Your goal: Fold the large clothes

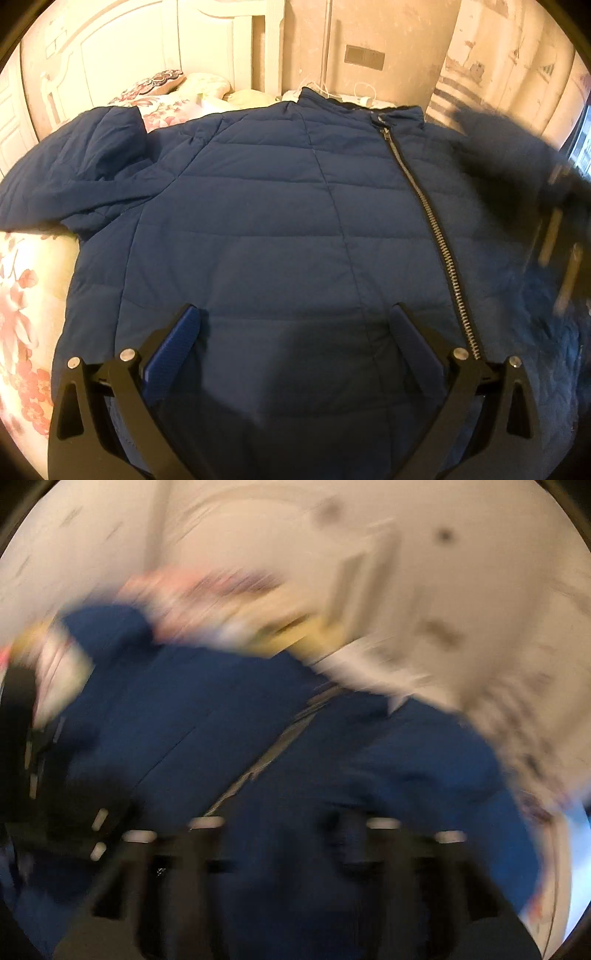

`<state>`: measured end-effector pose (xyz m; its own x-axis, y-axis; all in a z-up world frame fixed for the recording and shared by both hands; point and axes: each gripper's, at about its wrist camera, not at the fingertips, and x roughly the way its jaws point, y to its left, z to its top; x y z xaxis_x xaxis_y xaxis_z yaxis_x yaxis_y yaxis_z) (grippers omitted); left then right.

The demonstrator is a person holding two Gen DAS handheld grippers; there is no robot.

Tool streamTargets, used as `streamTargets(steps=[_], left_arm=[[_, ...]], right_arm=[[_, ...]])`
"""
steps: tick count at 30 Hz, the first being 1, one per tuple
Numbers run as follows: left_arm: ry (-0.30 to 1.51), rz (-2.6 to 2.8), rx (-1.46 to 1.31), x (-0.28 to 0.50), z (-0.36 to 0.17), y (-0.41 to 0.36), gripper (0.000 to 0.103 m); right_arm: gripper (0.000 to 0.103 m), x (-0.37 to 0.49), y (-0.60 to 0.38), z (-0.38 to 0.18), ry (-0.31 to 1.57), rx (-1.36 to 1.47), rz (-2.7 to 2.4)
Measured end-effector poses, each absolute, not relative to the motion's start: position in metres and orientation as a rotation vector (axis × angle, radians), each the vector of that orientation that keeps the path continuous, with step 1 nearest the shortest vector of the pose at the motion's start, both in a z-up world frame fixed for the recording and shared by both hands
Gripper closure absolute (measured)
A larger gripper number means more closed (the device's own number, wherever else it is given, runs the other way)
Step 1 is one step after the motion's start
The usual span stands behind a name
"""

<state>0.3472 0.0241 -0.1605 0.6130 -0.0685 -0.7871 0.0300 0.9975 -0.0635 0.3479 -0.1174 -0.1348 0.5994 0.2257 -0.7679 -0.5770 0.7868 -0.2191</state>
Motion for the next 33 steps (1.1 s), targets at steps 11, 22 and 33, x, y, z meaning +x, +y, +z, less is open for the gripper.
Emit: streamTargets(steps=[11, 22, 33], left_arm=[[0.911, -0.04, -0.049, 0.348, -0.163, 0.026, 0.002], [0.852, -0.149, -0.002, 0.322, -0.126, -0.02, 0.002], [0.927, -0.662, 0.14, 0.334, -0.1, -0.154, 0.027]], right_arm=[[0.027, 0.265, -0.202, -0.113, 0.889, -0.09, 0.591], [0.026, 0.177, -0.246, -0.131, 0.852, -0.082, 0.5], [0.02, 0.183, -0.224, -0.139, 0.823, -0.18, 0.415]])
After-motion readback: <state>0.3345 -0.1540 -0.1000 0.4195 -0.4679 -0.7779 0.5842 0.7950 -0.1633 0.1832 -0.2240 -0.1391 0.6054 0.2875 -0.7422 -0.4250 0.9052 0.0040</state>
